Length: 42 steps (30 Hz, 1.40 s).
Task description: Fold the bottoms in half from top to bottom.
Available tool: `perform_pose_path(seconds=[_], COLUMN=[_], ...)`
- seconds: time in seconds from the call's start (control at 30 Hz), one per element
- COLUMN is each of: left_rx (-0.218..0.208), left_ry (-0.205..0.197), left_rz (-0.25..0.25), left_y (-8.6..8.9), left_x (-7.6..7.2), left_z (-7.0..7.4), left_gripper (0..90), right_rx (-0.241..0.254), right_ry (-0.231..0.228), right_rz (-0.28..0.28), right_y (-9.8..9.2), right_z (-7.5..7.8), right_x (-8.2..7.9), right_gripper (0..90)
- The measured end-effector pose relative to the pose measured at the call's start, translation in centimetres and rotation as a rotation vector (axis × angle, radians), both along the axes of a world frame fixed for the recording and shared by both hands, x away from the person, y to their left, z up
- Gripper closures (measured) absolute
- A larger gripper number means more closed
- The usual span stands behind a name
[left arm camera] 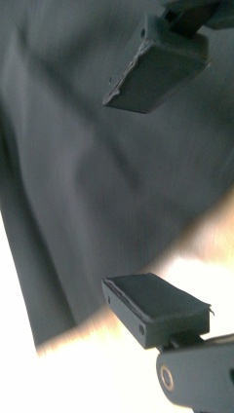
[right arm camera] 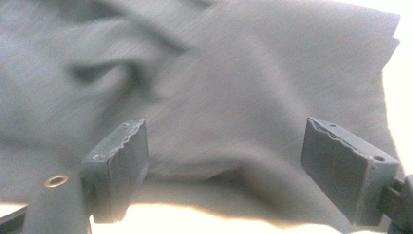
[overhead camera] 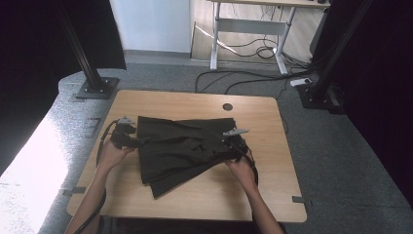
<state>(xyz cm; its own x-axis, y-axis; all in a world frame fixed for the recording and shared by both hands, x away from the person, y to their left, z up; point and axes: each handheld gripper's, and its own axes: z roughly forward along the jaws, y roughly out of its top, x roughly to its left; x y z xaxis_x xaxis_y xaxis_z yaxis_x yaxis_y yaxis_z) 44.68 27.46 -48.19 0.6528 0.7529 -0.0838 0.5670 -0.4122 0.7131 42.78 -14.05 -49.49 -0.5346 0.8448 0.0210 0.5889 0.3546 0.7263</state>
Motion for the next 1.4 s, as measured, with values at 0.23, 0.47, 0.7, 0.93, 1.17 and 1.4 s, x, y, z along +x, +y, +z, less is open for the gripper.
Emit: perform_pose_path(seconds=[0.23,0.47,0.7,0.93,1.17,1.4], left_rx=[-0.007,0.112,0.065,0.023,0.014,-0.041], left_ry=[0.064,0.051,-0.027,-0.019,0.055,-0.011], left_rz=[-0.149,-0.192,-0.235,-0.341,-0.426,-0.197], left_y=[-1.8,-2.4,-1.7,-0.8,0.1,3.5], left_x=[-2.7,-4.0,-7.7,-13.9,-18.3,-14.2], left_z=[-1.6,-3.2,0.0,0.4,-1.8,1.6], left_gripper=[15.8,67.9,87.0,87.1,56.6,25.1], right_rx=[0.002,0.012,-0.01,-0.023,-0.012,-0.009], right_ry=[0.02,0.043,0.075,0.098,0.116,0.097], right_rz=[-0.014,-0.022,-0.038,-0.053,-0.015,-0.014], right_y=[-1.4,-1.0,-1.2,-1.2,-1.8,-3.4], right_z=[-2.9,-4.7,-4.5,-4.3,-4.2,-2.9], right_x=[5.0,4.3,1.1,-2.5,-5.8,-5.7], right_gripper=[17.6,18.7,18.5,17.2,16.5,16.6])
